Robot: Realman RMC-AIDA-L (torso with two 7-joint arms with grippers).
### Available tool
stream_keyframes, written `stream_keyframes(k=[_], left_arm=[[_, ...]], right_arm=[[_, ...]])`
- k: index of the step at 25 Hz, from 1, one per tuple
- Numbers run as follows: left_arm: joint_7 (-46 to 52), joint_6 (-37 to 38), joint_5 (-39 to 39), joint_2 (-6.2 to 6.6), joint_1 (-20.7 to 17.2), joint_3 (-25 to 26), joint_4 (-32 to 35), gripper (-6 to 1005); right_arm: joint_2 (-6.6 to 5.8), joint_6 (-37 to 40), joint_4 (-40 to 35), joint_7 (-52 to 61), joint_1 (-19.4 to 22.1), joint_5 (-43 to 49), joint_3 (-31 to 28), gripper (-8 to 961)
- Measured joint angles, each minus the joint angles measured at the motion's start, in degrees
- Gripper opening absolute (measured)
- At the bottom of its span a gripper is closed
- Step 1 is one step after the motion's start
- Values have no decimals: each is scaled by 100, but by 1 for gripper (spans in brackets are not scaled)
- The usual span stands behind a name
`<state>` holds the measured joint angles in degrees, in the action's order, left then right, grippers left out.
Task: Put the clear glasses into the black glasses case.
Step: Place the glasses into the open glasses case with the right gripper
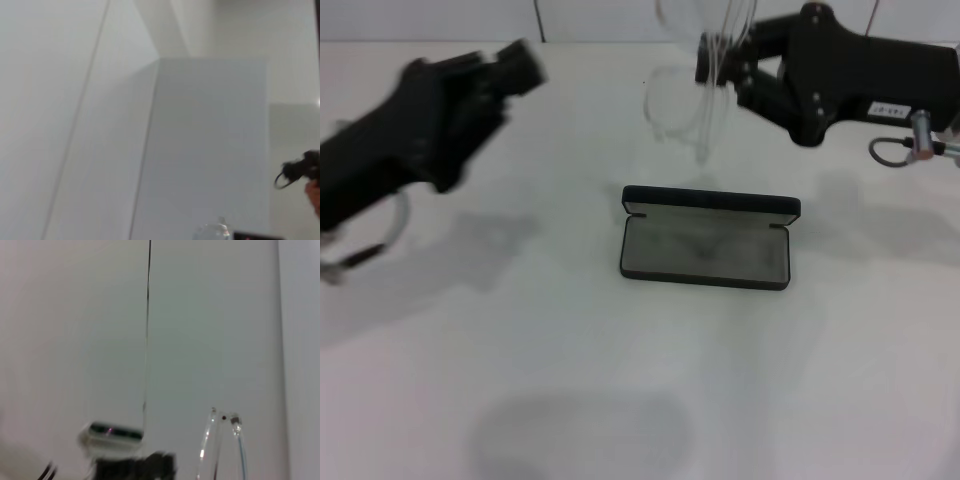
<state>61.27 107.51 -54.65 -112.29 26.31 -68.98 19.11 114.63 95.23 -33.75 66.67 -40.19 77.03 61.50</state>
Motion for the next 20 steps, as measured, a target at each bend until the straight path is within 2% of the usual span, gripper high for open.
stream_keyframes(k=[2,4,6,8,10,13,15,20], left_arm=[[-8,-8,-7,270,-116,56,-7,67],[1,-20,-21,483,-250,125,26,67],[26,-32,-43,644,-415,157,154,67],[62,-35,-56,748,-642,180,416,67],[147,-36,-74,791,-876,280,718,67],[349,-38,-196,770,-1085,632,1019,67],[480,-38,-376,731,-1126,918,1080,66],[559,-64,-941,615,-1063,1445,1069,66]], right_arm=[[39,-93,-650,604,161,455,22,82],[93,-240,-1551,1388,370,1031,144,82],[96,-329,-2420,2182,515,1544,401,82],[72,-322,-3237,2986,564,2067,636,82],[68,-171,-3780,3692,513,2532,770,81],[72,187,-4467,4873,197,3446,1138,81],[85,253,-4595,5497,-60,3990,1515,81],[115,301,-4510,7107,-968,5442,2881,81]])
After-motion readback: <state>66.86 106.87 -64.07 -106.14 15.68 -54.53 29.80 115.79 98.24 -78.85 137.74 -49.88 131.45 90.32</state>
